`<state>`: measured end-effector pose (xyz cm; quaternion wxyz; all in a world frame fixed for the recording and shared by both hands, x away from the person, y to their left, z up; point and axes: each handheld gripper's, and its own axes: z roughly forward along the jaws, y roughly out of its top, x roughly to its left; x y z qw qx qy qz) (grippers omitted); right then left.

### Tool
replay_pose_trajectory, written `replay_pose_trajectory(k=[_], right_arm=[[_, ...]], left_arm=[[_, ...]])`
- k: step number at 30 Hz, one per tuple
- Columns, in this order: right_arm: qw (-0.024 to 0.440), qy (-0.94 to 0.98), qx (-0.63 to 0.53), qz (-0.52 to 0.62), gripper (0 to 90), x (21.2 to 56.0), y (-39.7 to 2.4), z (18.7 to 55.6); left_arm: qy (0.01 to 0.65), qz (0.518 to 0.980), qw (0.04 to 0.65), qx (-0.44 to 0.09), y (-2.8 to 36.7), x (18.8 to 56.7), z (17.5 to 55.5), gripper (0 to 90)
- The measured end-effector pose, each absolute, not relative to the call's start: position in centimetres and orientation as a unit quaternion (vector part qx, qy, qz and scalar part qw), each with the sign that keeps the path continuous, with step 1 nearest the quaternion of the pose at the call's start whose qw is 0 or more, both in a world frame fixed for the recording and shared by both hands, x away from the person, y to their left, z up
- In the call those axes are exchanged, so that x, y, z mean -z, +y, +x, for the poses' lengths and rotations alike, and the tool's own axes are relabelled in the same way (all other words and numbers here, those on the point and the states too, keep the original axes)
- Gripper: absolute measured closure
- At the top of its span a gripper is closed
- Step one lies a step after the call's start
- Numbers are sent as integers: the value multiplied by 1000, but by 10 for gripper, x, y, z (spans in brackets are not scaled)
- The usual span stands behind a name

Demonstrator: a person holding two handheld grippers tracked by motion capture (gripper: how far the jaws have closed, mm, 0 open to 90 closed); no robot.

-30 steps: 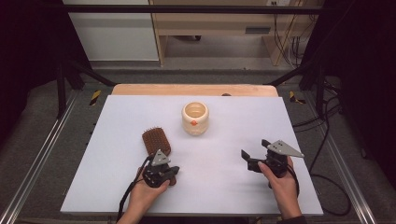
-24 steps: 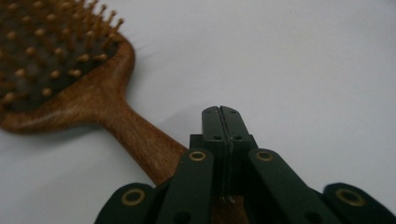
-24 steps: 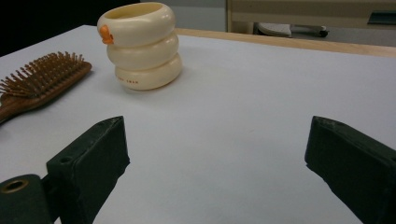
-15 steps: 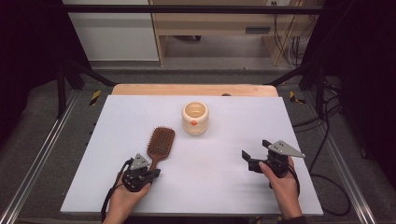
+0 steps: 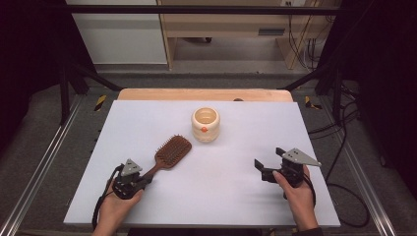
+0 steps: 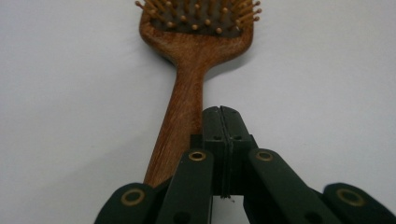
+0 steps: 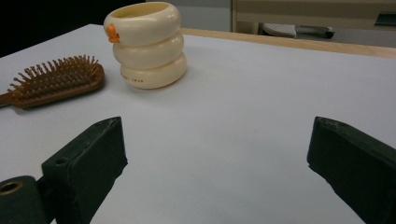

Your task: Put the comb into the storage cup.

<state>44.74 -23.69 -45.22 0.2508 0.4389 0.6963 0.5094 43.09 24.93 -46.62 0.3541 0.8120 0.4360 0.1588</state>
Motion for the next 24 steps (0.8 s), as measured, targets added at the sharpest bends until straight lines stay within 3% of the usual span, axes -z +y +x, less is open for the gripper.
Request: replay_pose_trajectory(k=[24], right_arm=[[252,698,-509,435,49,452,-236,448]], left_arm=[[428,824,338,-154,256,464,443,899]])
